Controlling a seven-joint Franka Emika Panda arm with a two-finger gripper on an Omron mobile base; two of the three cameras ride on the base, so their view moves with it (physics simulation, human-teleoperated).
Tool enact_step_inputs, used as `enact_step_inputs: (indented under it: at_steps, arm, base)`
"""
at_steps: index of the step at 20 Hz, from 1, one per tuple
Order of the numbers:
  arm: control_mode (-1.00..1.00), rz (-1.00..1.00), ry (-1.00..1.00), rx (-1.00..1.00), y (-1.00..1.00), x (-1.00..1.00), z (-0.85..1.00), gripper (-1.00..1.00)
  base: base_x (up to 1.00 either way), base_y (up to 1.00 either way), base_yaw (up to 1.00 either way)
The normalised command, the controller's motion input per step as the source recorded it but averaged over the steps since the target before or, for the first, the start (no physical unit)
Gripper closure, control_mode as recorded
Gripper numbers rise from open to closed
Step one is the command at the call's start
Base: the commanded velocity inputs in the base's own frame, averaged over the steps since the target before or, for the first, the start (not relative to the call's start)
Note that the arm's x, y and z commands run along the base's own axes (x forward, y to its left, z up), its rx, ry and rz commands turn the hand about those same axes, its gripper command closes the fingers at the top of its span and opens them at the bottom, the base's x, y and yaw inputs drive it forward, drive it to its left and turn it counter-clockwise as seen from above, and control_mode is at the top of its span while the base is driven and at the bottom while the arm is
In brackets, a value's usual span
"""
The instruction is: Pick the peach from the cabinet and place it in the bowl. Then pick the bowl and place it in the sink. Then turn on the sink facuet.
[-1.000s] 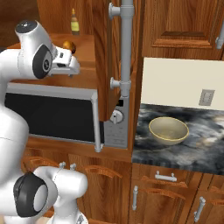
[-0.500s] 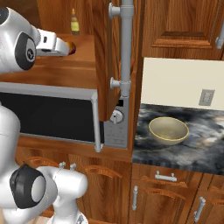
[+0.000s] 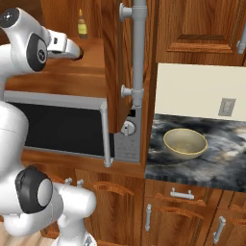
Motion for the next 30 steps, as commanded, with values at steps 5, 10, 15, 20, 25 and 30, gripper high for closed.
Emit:
enact_step_inputs:
  at_steps: [5,10,15,20,25,30]
  arm:
    - [-1.00,0.00,0.00,0.03,-0.06,0.36,0.00,-1.00]
    - [-1.00,0.00,0.01,0.00,0.00,0.40,0.00,-1.00]
    - [-1.00,0.00,0.03,0.00,0.00,0.44,0.00,-1.00]
    - [-1.00,0.00,0.04,0.00,0.00,0.38,0.00,-1.00]
    - [-1.00,0.00,0.03,0.00,0.00,0.14,0.00,-1.00]
    - [-1.00,0.00,0.02,0.00,0.00,0.01,-0.02,1.00]
  base:
    - [0.00,0.00,0.00]
    - [0.00,0.00,0.00]
    - [0.00,0.00,0.00]
    - [0.00,0.00,0.00]
    - [0.00,0.00,0.00]
    - [0.00,0.00,0.00]
